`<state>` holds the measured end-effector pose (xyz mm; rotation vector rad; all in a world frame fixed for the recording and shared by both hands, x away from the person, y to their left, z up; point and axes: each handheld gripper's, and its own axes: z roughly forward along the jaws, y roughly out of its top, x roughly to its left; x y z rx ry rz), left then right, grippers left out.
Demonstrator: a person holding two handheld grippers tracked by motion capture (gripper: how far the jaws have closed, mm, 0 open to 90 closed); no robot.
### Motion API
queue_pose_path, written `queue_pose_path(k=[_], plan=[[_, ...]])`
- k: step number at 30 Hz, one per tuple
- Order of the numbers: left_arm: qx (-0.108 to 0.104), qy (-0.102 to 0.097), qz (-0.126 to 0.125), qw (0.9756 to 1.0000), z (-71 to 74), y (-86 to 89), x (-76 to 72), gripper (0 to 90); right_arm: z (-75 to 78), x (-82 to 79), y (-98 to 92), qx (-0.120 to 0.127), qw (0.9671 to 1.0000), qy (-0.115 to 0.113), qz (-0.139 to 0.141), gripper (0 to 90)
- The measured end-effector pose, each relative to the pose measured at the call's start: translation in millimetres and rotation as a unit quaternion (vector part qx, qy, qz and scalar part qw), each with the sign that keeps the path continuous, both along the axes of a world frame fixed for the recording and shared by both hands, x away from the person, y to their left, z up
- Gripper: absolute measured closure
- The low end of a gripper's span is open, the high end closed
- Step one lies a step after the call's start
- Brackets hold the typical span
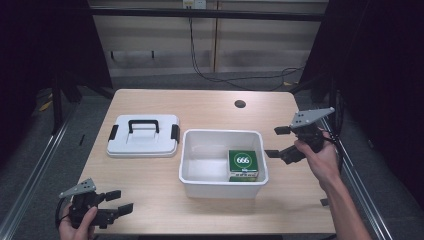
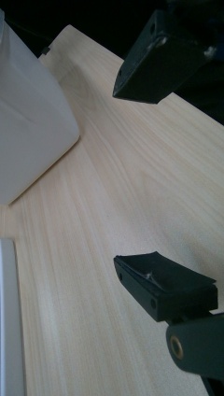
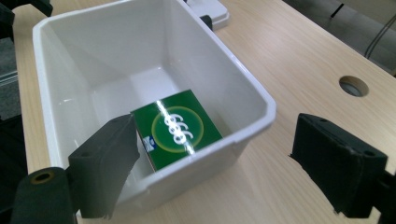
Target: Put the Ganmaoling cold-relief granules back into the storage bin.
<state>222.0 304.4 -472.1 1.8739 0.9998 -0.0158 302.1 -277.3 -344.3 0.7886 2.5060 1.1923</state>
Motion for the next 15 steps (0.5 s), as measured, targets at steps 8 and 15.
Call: queue_pose_path(k=[8,15], plan=[[-0.001,0.002,-0.001,1.0000,-0.5,-0.4,0.2,16.3,-8.4,-23.3,-29.7,0.015,0.9990,-0.006,-0.041,13.6],[0.002,0.007,0.003,1.0000,-1.1,-0.1,1.5,16.7,-26.2,-43.6,-47.2,0.020,0.9976,0.004,-0.066,13.3]])
